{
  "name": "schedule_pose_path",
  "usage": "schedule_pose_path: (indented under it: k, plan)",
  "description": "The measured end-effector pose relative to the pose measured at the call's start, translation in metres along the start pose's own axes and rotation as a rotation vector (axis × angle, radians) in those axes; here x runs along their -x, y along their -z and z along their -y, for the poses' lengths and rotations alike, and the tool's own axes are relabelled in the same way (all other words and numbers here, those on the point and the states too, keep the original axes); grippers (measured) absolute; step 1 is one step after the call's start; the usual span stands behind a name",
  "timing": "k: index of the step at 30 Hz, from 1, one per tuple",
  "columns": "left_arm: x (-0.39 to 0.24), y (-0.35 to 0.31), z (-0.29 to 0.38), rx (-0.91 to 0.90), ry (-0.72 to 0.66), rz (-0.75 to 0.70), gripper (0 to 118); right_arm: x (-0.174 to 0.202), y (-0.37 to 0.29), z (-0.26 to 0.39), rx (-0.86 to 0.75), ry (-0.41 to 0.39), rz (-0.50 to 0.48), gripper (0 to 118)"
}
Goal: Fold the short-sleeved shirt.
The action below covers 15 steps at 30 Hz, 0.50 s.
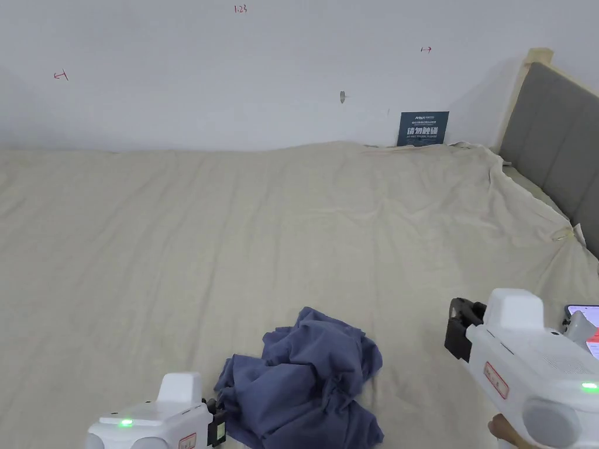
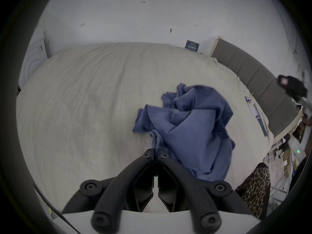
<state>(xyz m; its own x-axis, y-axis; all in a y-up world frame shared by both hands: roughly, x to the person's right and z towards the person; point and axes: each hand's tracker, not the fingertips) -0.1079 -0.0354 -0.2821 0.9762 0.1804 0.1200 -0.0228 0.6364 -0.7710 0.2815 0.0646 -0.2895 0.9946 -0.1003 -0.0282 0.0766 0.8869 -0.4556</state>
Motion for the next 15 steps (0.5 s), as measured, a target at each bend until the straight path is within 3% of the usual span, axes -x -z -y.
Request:
schedule_pose_path:
  k: [2,4,6,7,15]
  plan:
    - [0.001,-0.007,-0.006,-0.018,-0.007,0.015,1,0.003,0.028,0.003,0.067,-0.001,-0.005,7]
    - [0.003,-0.010,-0.010,-0.036,-0.017,0.045,1,0.003,0.056,0.008,0.116,0.015,-0.027,35]
    - [0.006,-0.011,-0.012,-0.046,-0.018,0.054,1,0.004,0.085,0.014,0.180,0.049,-0.062,75]
    - [0.007,-0.010,-0.014,-0.045,-0.019,0.058,1,0.005,0.099,0.017,0.222,0.046,-0.067,80]
    - [0.021,0.001,-0.018,-0.032,-0.047,0.075,1,0.019,0.190,0.058,0.431,-0.023,-0.012,81]
